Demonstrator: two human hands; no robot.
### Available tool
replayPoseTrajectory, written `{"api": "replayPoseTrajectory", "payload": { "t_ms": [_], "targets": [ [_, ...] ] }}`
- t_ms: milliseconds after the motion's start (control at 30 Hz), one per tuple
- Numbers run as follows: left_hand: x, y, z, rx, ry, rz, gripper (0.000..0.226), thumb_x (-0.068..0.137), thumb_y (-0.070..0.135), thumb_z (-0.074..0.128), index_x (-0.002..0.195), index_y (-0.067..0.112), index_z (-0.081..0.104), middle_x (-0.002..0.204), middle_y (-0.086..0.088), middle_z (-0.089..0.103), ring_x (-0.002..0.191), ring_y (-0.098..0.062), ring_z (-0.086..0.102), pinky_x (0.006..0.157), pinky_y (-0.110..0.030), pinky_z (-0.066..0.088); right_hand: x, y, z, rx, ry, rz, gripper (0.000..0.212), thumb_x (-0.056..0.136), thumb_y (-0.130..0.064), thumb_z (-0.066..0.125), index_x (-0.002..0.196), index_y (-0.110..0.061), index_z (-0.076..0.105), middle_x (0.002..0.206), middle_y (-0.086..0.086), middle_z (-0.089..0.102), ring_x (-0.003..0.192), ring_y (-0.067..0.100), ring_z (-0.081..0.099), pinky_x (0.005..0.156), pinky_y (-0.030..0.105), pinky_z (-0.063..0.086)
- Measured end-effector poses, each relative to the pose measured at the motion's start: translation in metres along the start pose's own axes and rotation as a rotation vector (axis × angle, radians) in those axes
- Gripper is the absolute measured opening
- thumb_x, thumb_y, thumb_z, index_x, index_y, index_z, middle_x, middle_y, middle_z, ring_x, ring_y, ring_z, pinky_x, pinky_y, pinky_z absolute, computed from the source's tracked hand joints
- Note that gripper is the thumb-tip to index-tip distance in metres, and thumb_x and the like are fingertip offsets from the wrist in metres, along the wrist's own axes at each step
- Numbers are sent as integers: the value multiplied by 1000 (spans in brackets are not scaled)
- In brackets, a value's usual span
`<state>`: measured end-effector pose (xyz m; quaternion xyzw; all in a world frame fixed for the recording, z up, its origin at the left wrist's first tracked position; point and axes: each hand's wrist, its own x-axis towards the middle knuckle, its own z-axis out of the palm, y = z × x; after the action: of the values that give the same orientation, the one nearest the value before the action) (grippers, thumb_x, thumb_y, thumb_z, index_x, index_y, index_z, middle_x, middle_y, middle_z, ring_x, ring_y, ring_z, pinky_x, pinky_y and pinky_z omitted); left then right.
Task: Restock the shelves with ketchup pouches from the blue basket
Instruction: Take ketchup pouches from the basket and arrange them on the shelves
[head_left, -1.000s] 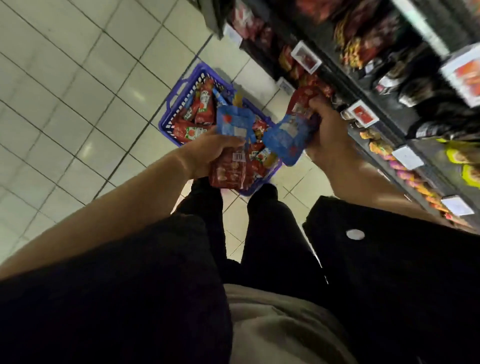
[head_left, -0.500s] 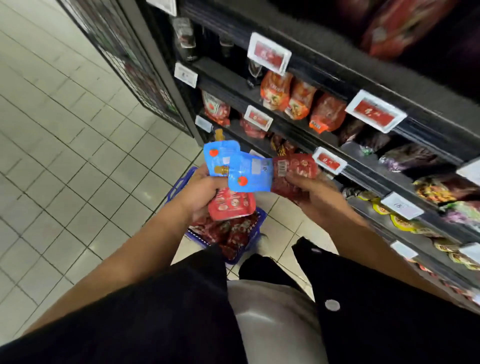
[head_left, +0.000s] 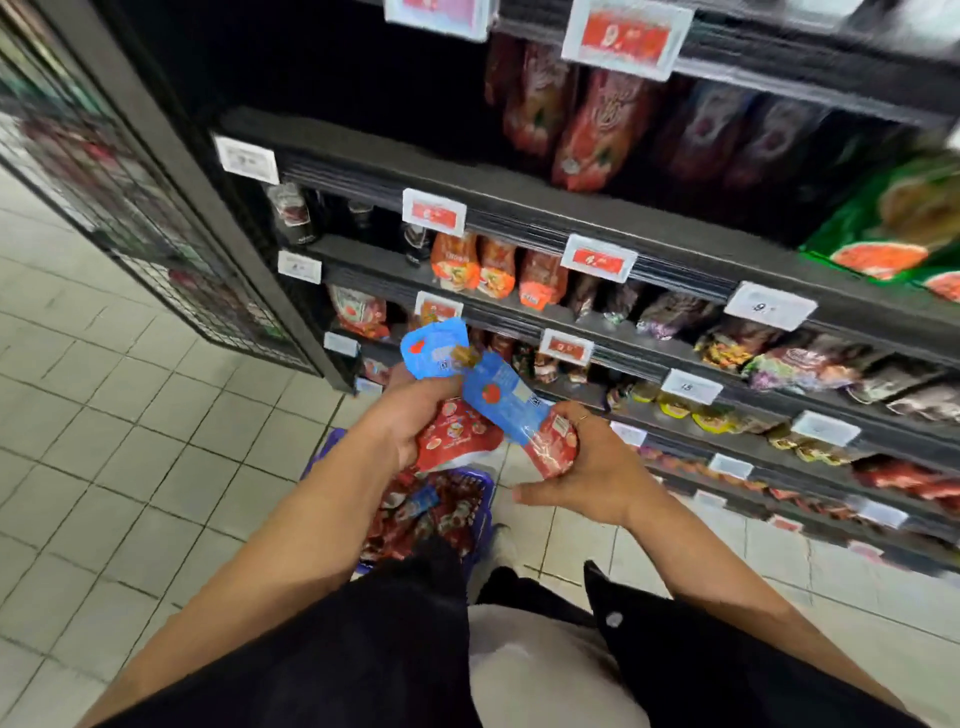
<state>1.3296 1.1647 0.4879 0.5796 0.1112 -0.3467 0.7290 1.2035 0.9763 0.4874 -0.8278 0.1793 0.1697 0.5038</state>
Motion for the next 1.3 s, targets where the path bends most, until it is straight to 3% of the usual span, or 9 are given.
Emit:
{"api": "replayPoseTrajectory", "payload": {
  "t_ms": [133,267,333,467,533,700,900,1067,1300],
  "targets": [
    [-5,-4,23,179,24,6,40,72,9,86,109,5,70,80,-11,76,63,-24,72,60,-33,57,-35,11,-10,450,72,47,52,56,-40,78,102,-55,62,82,-20,64,72,5,59,59,20,47],
    [-12,1,55,148,-85,-135,29,79,22,72,102,12,57,59,-2,61,42,-17,56,43,-23,46,-50,14,-46,994,-13,125,55,76,-25,65,130,-19,60,113,12,71,98,32,70,64,35,59],
    [-13,9,74,55,-162,-184,16,85,28,57,89,12,58,68,-7,61,50,-22,57,51,-28,52,-51,12,-64,1078,6,112,53,78,-21,62,129,-9,59,117,19,70,103,38,68,70,42,61],
    [0,24,110,-142,-317,-254,44,76,32,52,103,0,63,86,-15,62,73,-30,59,79,-44,52,-47,21,-104,1191,82,96,49,72,-11,63,121,-7,65,111,20,72,92,34,71,77,53,60],
    [9,26,127,-258,-354,-286,45,79,30,50,100,-4,71,90,-19,66,80,-34,63,94,-53,49,-43,27,-127,1184,103,88,40,73,-12,66,112,-11,71,107,19,73,90,34,73,76,55,60],
    [38,34,180,-200,-312,-259,40,79,26,59,106,1,75,92,-18,67,77,-32,65,81,-46,53,-26,46,-181,836,334,-42,27,81,-32,79,105,-21,76,103,10,77,90,24,74,84,46,60],
    [67,57,236,-282,-358,-253,30,89,21,57,110,4,69,102,-21,71,85,-34,72,83,-47,59,5,48,-239,670,388,-122,22,87,-16,78,108,-18,70,99,3,79,88,17,75,77,32,60],
    [86,70,251,52,-313,67,47,77,3,73,123,0,64,114,-24,72,92,-31,73,81,-42,61,32,40,-267,714,397,-124,24,87,-10,77,109,-15,71,102,8,78,90,23,74,84,41,60],
    [115,90,257,313,-179,363,37,79,-8,77,112,5,65,100,-10,78,89,-24,76,72,-35,61,53,30,-282,656,459,-62,31,85,-13,80,114,-12,66,101,8,77,89,24,75,75,37,62]
  ]
}}
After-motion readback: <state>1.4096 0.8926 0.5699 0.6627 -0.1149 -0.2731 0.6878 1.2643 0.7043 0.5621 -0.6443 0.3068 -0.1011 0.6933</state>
